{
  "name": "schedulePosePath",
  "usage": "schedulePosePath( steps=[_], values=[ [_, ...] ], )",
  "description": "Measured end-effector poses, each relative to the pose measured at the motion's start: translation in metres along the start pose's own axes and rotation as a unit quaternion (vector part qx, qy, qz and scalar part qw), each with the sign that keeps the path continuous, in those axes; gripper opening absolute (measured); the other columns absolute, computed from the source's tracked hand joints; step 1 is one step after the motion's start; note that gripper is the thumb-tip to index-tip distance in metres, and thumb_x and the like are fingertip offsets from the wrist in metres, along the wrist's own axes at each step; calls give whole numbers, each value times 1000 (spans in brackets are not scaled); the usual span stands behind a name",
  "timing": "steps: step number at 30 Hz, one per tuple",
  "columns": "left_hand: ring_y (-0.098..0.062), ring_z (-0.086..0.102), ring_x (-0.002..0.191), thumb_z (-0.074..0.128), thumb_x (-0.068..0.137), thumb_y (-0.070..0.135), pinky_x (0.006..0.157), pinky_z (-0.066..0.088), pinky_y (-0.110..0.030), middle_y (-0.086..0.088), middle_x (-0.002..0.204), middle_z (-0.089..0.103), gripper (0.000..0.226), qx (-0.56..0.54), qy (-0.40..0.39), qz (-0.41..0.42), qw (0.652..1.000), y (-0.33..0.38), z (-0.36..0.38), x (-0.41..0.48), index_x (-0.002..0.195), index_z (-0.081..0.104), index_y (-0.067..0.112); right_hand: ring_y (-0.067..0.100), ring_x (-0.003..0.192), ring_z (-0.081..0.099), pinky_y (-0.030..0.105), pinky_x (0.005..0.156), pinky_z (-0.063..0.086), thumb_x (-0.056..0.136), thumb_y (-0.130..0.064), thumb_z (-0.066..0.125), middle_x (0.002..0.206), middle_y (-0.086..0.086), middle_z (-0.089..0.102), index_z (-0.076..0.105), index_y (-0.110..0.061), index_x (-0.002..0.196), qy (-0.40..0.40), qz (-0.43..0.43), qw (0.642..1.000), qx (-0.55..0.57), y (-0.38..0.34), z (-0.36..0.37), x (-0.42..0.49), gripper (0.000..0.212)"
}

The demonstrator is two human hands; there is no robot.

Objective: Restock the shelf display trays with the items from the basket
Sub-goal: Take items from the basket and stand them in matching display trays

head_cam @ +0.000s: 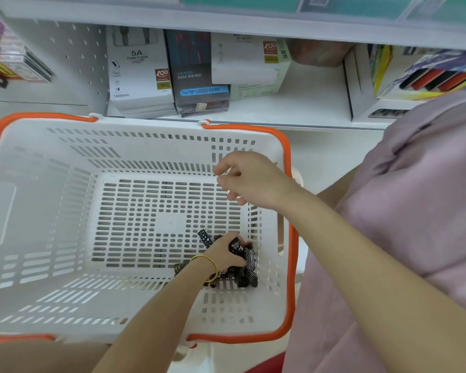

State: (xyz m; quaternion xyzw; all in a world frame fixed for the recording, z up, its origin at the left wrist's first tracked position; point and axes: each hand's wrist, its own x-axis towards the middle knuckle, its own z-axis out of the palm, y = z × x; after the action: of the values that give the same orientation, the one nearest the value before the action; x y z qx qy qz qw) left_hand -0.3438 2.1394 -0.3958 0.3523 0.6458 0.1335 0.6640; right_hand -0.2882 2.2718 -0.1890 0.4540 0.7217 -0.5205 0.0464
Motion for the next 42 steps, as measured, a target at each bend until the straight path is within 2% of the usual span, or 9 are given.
schedulePosePath(
  steps=[4, 8, 13, 16, 20, 24, 31, 37, 42],
  values=[
    [-10, 56, 89, 75, 76, 13, 63, 46, -8, 4, 113, 54, 40, -44, -20, 4, 999, 3, 7, -1, 109, 57, 26, 20, 84, 66, 31, 76, 55, 95, -16, 48, 122, 4, 57, 57, -11, 118, -1, 1, 1000, -3, 0, 1, 0, 25],
    [-17, 58, 99, 78, 72, 26, 82, 52, -27, 1, 118, 57, 42, -46, 6, -13, 999, 2, 13, 2, 110, 58, 28, 18, 82, 65, 32, 73, 56, 95, -16, 48, 121, 3, 57, 58, -11, 115, -2, 3, 1000, 0, 0, 3, 1, 23],
    [-18, 49, 61, 76, 73, 21, 41, 40, -19, -5, 93, 60, 45, -62, 8, -52, 997, 6, 14, 3, 111, 53, 25, 19, 83, 66, 31, 74, 55, 95, -16, 48, 125, 4, 56, 58, -11, 117, -2, 0, 1000, -9, 0, 2, 2, 25],
    [-9, 42, 53, 71, 73, 15, 42, 36, -14, 1, 79, 54, 49, -49, 46, -60, 996, 9, 17, 6, 118, 50, 17, 19, 83, 66, 29, 73, 54, 96, -16, 47, 124, 4, 56, 57, -11, 119, -2, -2, 1000, -10, 1, 2, 1, 26],
    [-20, 60, 73, 72, 75, 15, 63, 54, -29, -10, 101, 60, 60, -71, 59, -70, 993, 16, 12, 2, 128, 45, 15, 22, 85, 67, 26, 69, 52, 95, -15, 48, 124, 5, 56, 58, -10, 117, 3, 0, 1000, -8, 4, 1, 1, 25],
    [-23, 63, 68, 69, 79, 9, 57, 56, -34, -12, 89, 65, 44, -263, 75, -83, 958, 38, -21, -14, 118, 50, 12, 21, 79, 67, 30, 68, 55, 95, -13, 47, 112, 7, 59, 60, -10, 111, 25, 6, 999, 23, 5, -5, 2, 21],
    [-14, 59, 62, 63, 66, 8, 29, 29, -12, -6, 82, 59, 29, -563, -41, 122, 816, 117, -86, -74, 92, 55, 16, 22, 80, 63, 36, 69, 54, 94, -6, 44, 97, 14, 65, 62, -10, 105, 102, 25, 989, 105, -2, -26, -7, 21],
    [-11, 56, 63, 74, 52, 8, 29, 31, -11, -4, 82, 59, 44, -542, -47, 257, 799, 183, -111, -137, 91, 56, 19, 21, 85, 63, 33, 74, 54, 99, -19, 44, 109, 5, 66, 57, -6, 110, 15, 4, 969, 246, -26, -40, -36, 21],
    [-14, 58, 65, 75, 56, 4, 30, 29, -10, -7, 79, 61, 39, -546, -27, 300, 782, 217, -122, -176, 88, 57, 18, 14, 61, 68, 22, 58, 57, 90, -1, 56, 79, 5, 70, 55, -5, 87, -36, -66, 947, 312, -58, -66, -55, 5]
  ],
)
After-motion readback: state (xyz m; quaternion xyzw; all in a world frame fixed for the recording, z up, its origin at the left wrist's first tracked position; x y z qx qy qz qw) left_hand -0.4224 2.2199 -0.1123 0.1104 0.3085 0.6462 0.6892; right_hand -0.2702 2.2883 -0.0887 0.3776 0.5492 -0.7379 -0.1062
